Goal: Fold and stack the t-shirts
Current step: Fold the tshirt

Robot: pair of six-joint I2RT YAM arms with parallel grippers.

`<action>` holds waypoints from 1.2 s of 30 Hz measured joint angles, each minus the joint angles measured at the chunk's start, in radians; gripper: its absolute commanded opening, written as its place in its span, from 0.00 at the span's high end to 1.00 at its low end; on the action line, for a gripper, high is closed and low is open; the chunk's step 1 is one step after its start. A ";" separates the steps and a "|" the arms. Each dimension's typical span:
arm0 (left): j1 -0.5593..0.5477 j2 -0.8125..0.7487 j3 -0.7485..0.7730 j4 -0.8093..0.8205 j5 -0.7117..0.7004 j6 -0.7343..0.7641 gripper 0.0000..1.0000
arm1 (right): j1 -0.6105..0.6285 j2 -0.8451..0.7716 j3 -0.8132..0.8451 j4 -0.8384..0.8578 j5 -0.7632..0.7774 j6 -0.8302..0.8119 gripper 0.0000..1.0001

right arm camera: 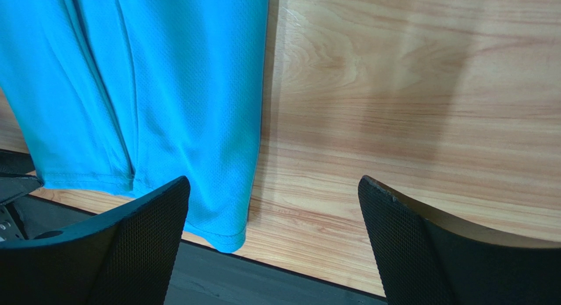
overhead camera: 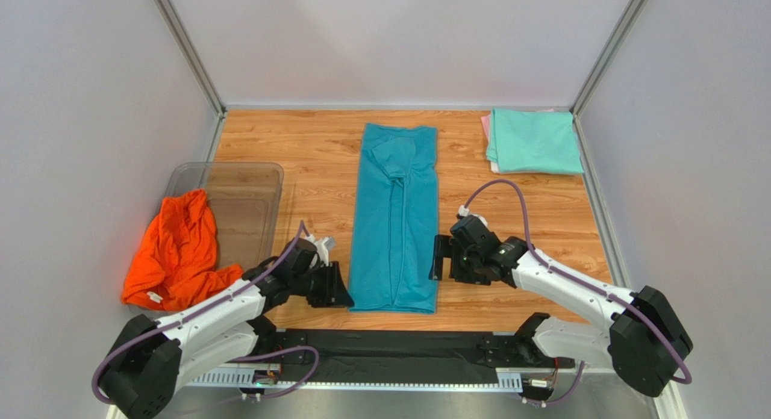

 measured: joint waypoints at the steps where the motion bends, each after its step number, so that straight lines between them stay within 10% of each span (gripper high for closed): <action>1: -0.003 0.004 0.000 0.002 0.002 0.000 0.69 | 0.002 0.000 -0.002 0.001 0.000 0.002 0.00; 9: -0.035 0.058 -0.003 0.024 -0.002 -0.001 1.00 | 0.021 0.000 -0.013 -0.001 0.000 0.009 0.01; 17: -0.040 0.018 -0.005 -0.006 -0.023 -0.001 1.00 | 0.136 -0.001 -0.013 -0.024 -0.019 0.011 0.12; 29: -0.040 -0.048 -0.031 -0.027 -0.036 -0.013 1.00 | 0.245 0.079 -0.031 -0.007 -0.080 0.080 0.44; 36: -0.040 -0.058 -0.034 -0.031 -0.037 -0.023 1.00 | 0.265 0.144 -0.030 0.034 -0.102 0.112 0.83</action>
